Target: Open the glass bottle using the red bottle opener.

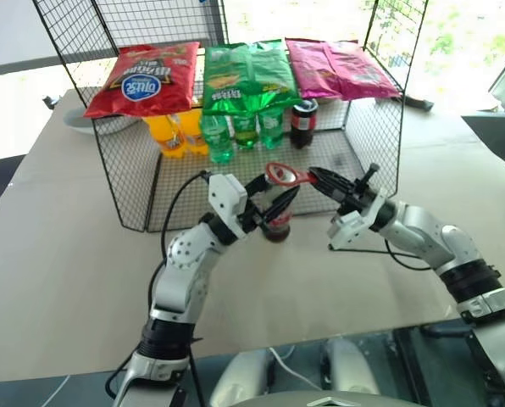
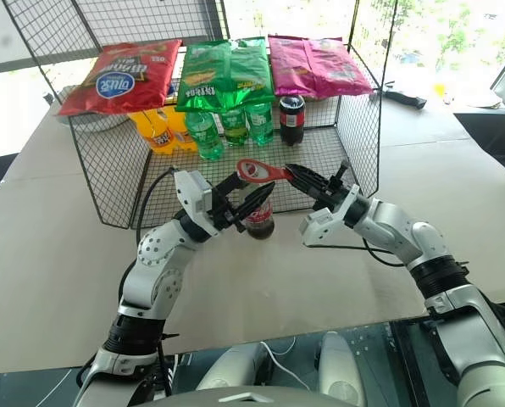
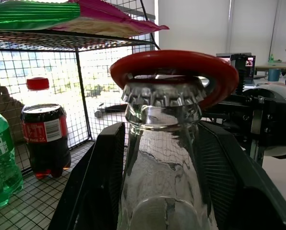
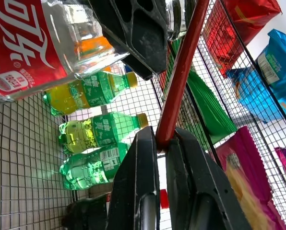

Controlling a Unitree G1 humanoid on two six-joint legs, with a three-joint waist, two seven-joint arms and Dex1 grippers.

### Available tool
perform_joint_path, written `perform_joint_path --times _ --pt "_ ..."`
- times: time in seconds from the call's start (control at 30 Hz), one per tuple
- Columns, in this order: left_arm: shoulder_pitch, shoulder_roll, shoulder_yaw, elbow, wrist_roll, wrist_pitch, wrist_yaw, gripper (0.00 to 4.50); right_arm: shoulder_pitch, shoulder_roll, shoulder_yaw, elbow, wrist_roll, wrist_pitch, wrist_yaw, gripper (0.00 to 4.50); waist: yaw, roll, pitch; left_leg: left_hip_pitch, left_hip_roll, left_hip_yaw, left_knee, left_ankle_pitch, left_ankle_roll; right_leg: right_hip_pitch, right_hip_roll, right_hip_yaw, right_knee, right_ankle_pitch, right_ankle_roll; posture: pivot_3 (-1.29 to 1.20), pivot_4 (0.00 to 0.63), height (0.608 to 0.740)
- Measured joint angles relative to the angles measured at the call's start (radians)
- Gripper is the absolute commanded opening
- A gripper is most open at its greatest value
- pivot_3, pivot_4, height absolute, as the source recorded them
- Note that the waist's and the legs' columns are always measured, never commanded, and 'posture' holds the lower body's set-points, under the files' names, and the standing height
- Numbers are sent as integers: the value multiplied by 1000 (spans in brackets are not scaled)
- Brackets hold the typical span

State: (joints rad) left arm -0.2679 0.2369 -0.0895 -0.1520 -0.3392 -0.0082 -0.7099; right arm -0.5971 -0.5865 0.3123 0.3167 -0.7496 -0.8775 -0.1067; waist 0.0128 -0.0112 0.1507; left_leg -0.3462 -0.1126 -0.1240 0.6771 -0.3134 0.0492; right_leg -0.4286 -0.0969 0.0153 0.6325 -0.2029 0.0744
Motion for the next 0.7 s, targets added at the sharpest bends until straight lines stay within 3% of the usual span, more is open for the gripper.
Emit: perform_joint_path --times 0.57,0.7 --pt "-3 0 -1 -5 -8 3 -4 1888 -40 -57 -7 -42 -37 3 19 0 2 0 0 -1 0 0 -6 0 0 -1 0 0 -6 0 0 0 150 740" --pt "-6 -1 -1 -5 -8 10 -2 1888 -102 -61 -70 -91 -37 7 -29 0 -1 0 0 0 1 1 -7 0 0 -2 0 1 -6 0 0 0 150 740"
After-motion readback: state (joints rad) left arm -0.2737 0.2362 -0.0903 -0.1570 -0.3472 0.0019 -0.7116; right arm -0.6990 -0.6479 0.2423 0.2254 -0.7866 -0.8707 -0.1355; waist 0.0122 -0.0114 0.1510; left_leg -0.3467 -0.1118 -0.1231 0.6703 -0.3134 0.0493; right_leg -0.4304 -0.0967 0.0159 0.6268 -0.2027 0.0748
